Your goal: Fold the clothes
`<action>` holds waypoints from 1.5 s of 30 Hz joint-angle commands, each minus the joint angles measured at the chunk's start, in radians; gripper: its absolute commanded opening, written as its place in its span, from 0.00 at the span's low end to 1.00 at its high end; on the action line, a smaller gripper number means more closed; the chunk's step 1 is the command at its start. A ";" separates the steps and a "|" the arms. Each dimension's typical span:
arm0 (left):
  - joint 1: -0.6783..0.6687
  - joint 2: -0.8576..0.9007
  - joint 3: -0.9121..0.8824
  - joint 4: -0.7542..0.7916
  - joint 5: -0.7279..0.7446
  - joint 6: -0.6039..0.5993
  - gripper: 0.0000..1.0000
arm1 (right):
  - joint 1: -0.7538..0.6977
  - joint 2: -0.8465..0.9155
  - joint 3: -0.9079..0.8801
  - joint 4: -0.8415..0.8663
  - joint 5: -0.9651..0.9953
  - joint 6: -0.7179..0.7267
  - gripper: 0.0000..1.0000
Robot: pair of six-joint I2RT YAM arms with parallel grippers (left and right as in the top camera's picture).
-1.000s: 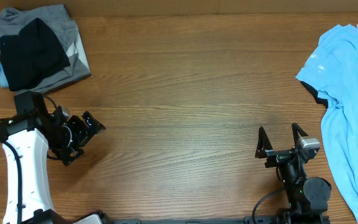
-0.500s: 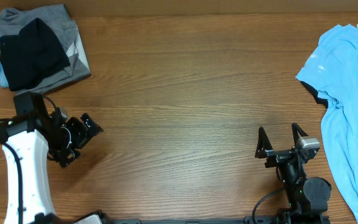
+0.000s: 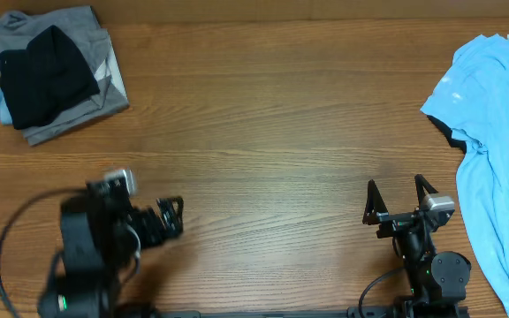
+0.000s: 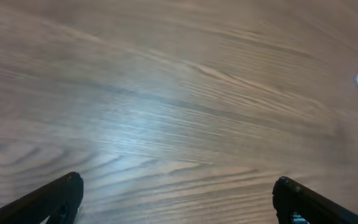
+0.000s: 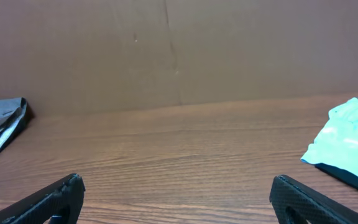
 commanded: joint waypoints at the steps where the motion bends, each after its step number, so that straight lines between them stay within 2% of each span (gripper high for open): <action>1: -0.026 -0.163 -0.109 0.008 -0.044 0.080 1.00 | -0.002 -0.010 -0.011 0.004 -0.002 -0.003 1.00; 5: -0.026 -0.242 -0.208 0.076 -0.071 0.098 1.00 | -0.002 -0.010 -0.011 0.004 -0.002 -0.003 1.00; 8: -0.034 -0.253 -0.299 0.262 -0.037 0.050 1.00 | -0.002 -0.010 -0.011 0.004 -0.002 -0.003 1.00; 12: -0.051 -0.309 -0.414 0.505 -0.003 0.048 1.00 | -0.002 -0.010 -0.011 0.004 -0.002 -0.003 1.00; 18: -0.080 -0.477 -0.558 0.698 -0.055 0.048 1.00 | -0.002 -0.010 -0.011 0.004 -0.002 -0.003 1.00; 24: -0.070 -0.569 -0.653 0.774 -0.126 0.047 1.00 | -0.002 -0.010 -0.011 0.004 -0.002 -0.003 1.00; 31: -0.063 -0.575 -0.683 0.848 -0.244 0.048 1.00 | -0.002 -0.010 -0.011 0.004 -0.002 -0.003 1.00; 36: -0.056 -0.575 -0.683 0.986 -0.253 0.064 1.00 | -0.002 -0.010 -0.011 0.004 -0.002 -0.003 1.00; 45: -0.019 -0.575 -0.682 0.822 -0.275 0.079 1.00 | -0.002 -0.010 -0.011 0.004 -0.002 -0.003 1.00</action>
